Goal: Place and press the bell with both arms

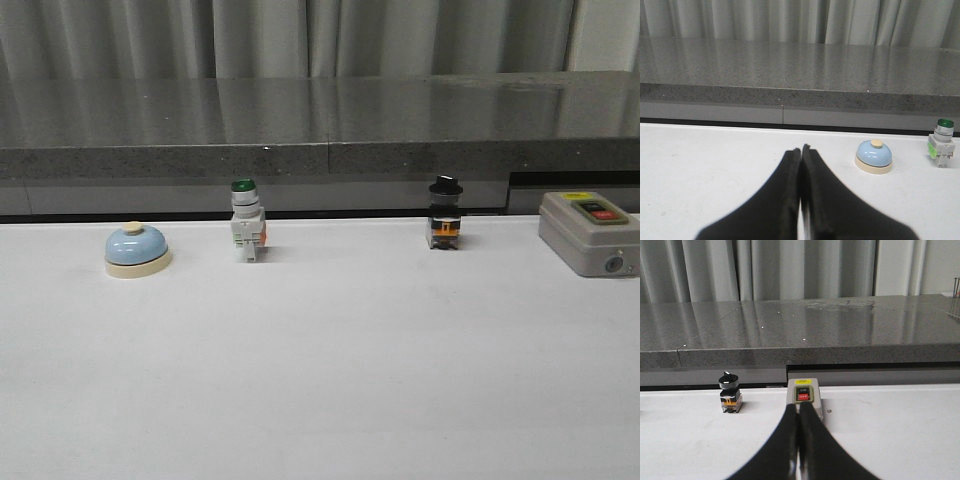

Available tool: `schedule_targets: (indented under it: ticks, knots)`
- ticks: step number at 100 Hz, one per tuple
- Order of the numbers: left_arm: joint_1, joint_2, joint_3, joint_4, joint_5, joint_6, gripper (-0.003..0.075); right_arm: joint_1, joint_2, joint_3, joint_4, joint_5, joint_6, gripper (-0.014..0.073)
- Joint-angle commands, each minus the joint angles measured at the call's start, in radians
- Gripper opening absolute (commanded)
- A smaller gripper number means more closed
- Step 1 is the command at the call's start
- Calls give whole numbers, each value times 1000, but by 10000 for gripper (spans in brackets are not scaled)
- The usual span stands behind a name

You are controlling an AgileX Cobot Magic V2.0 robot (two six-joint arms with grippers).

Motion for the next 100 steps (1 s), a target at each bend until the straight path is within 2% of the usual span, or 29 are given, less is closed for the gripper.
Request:
schedule_targets:
  ticks: [1,44,69,100]
  knots:
    - [0,-35,22,-1,-74,-7,-19,-5,-10,-2,-11,-79,-4,-68]
    - [0,-35,22,-1,-77,-7,-19,-5,-10,-2,-11,-79,-4,-68]
    - [0,-35,6,-1,-138,-7,-19,-5,-10,-2,-11,-79,-4,-68]
    - [0,88,-189,-5,2,-7,-19,-5,-10,-2,-11,-79,-4,-68]
